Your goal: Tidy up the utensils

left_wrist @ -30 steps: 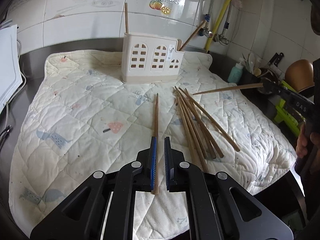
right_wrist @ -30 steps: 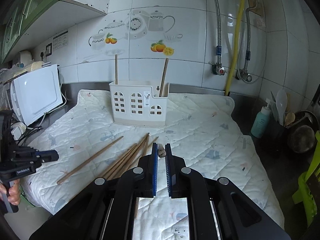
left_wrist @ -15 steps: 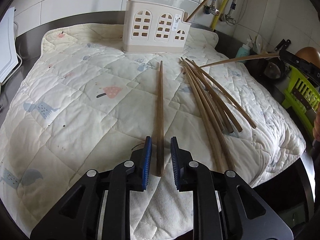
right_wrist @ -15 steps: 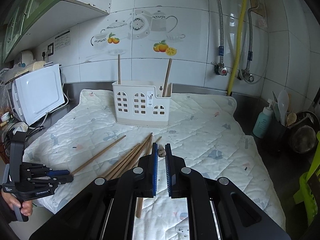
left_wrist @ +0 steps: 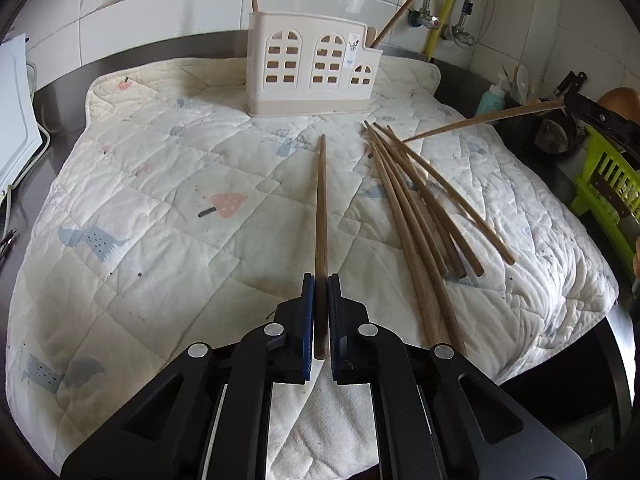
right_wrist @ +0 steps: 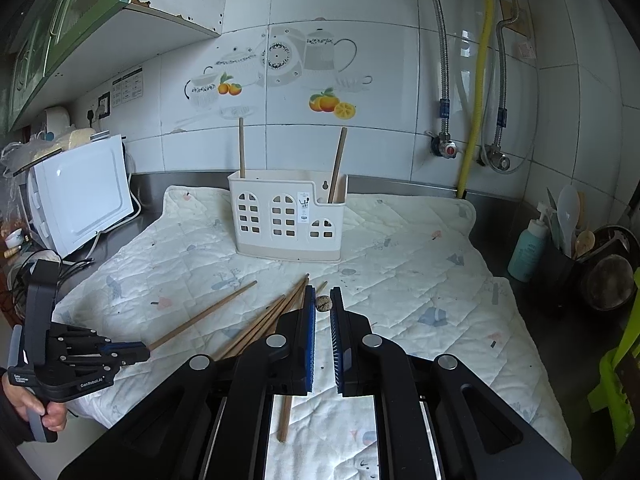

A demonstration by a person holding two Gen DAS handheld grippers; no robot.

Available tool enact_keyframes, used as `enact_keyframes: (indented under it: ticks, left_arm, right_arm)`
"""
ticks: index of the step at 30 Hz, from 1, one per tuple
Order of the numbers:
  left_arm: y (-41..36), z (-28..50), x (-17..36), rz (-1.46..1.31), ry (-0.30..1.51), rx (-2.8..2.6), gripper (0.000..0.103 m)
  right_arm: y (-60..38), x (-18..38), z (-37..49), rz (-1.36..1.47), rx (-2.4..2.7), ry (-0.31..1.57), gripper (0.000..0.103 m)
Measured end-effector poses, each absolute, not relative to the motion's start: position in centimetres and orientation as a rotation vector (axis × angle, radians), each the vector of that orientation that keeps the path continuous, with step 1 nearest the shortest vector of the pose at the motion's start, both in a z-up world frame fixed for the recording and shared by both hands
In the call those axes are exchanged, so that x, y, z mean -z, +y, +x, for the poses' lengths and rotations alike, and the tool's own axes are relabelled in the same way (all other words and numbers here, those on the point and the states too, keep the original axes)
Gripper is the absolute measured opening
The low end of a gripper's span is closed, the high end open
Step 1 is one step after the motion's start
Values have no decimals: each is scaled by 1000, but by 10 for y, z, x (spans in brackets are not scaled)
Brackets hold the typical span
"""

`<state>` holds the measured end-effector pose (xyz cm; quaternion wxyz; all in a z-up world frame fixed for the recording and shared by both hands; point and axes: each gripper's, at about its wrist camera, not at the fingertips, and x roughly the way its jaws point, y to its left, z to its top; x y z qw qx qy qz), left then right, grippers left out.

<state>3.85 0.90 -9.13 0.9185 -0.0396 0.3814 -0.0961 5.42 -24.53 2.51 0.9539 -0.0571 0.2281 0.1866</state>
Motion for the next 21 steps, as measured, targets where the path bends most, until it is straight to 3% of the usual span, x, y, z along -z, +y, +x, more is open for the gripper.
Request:
enact_keyframes:
  ticks: [10,21]
  left_arm:
    - [11,36,39,-99,629,205,5]
    - [12,55,9,-71,575,217,5]
  right_arm:
    - [-241,-69,66,-122,-479,430,7]
    - [-218,-116,87,-184,-582,405,7]
